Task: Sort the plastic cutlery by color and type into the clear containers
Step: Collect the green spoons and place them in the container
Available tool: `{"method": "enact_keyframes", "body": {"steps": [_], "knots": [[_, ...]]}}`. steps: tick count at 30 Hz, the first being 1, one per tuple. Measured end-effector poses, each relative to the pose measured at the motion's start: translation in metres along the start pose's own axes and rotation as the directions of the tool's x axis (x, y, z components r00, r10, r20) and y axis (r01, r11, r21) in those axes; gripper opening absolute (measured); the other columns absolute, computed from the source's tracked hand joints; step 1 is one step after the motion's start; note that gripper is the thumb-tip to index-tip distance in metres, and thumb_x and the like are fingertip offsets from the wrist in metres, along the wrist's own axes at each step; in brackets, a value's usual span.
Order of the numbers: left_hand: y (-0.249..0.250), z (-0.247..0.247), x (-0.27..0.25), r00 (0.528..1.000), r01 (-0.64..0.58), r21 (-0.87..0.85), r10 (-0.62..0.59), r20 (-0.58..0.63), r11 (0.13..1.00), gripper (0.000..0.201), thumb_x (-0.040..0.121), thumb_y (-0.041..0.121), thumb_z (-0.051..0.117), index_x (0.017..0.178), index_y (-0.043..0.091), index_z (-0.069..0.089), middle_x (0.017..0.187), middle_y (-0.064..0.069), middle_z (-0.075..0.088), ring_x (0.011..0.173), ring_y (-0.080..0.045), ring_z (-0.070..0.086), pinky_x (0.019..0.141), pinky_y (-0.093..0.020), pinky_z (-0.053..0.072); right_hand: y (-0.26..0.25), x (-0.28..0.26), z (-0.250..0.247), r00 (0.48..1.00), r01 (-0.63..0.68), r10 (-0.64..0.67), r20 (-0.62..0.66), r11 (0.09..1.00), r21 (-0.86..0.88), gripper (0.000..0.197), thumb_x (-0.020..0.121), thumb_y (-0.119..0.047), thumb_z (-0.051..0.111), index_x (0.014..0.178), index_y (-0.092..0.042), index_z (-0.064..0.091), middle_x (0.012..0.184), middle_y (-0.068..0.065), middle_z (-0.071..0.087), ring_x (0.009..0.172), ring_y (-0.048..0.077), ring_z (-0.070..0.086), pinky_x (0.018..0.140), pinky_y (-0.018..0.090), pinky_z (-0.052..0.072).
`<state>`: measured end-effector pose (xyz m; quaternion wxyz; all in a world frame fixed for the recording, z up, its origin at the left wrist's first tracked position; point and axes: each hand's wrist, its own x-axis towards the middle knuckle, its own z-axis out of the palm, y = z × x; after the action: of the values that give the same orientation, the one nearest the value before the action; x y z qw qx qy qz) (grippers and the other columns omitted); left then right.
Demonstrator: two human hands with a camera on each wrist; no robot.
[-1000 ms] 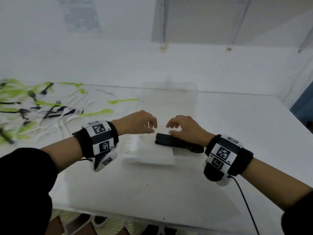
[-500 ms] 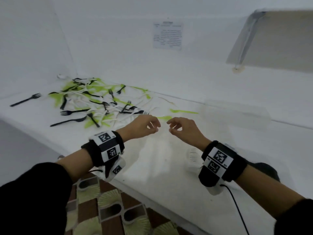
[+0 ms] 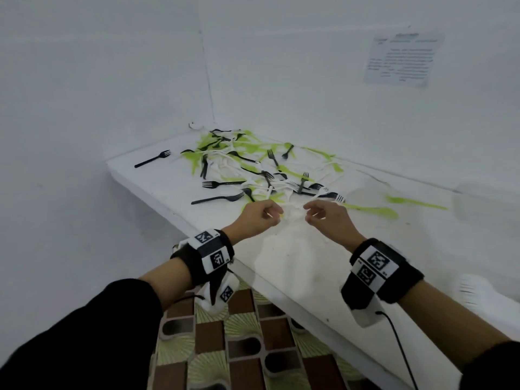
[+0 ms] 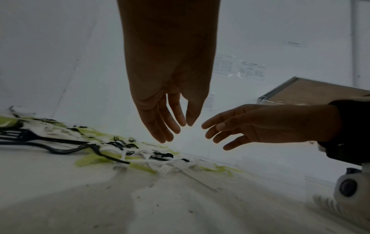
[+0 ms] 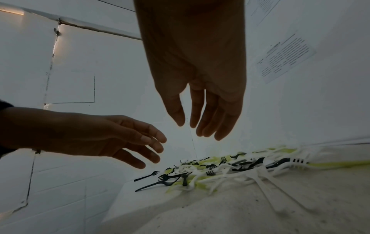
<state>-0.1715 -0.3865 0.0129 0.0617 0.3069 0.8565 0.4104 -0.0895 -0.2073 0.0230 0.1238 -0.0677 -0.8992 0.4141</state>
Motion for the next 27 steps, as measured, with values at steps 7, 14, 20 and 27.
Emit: {"method": "enact_keyframes", "body": {"steps": [7,14,20,27], "knots": [[-0.021,-0.006,0.022,0.999,0.032,-0.091,-0.035,-0.032,0.995,0.016,0.086,0.004,0.059,0.100,0.006,0.065,0.077,0.008,0.056,0.058,0.005,0.054,0.060,-0.012,0.042,-0.002,0.025,0.009,0.999,-0.030,0.030,0.020,0.999,-0.010,0.025,0.085,-0.006,0.060,0.109,-0.005,0.065,0.089,0.000,0.061,0.081,0.012,0.055,0.075,0.017,0.038],[-0.024,-0.019,0.084,0.998,-0.062,-0.045,0.062,0.001,0.997,0.017,0.087,0.007,0.061,0.103,0.006,0.065,0.091,-0.001,0.061,0.072,-0.002,0.057,0.063,-0.006,0.044,0.013,0.071,0.006,0.999,-0.018,0.022,0.047,0.996,-0.082,0.024,0.084,-0.007,0.061,0.109,-0.007,0.065,0.089,0.002,0.062,0.082,0.010,0.054,0.064,-0.001,0.037],[-0.047,-0.040,0.134,0.995,-0.099,-0.029,0.099,-0.012,0.995,0.014,0.086,0.005,0.062,0.100,0.006,0.065,0.090,-0.001,0.062,0.062,0.014,0.056,0.064,-0.004,0.044,0.014,0.128,0.018,0.998,-0.011,0.014,0.066,0.999,-0.050,0.024,0.085,-0.006,0.060,0.107,-0.007,0.066,0.090,0.003,0.065,0.084,0.009,0.056,0.067,0.001,0.039],[-0.096,-0.072,0.155,0.997,-0.016,-0.040,0.012,-0.083,0.999,0.015,0.088,0.007,0.061,0.102,0.004,0.065,0.088,-0.001,0.060,0.071,0.001,0.056,0.065,-0.007,0.044,-0.006,0.189,0.056,0.987,0.058,-0.046,0.153,0.995,-0.076,0.024,0.085,-0.007,0.061,0.109,-0.005,0.066,0.091,0.007,0.065,0.083,0.010,0.055,0.062,0.005,0.039]]}}
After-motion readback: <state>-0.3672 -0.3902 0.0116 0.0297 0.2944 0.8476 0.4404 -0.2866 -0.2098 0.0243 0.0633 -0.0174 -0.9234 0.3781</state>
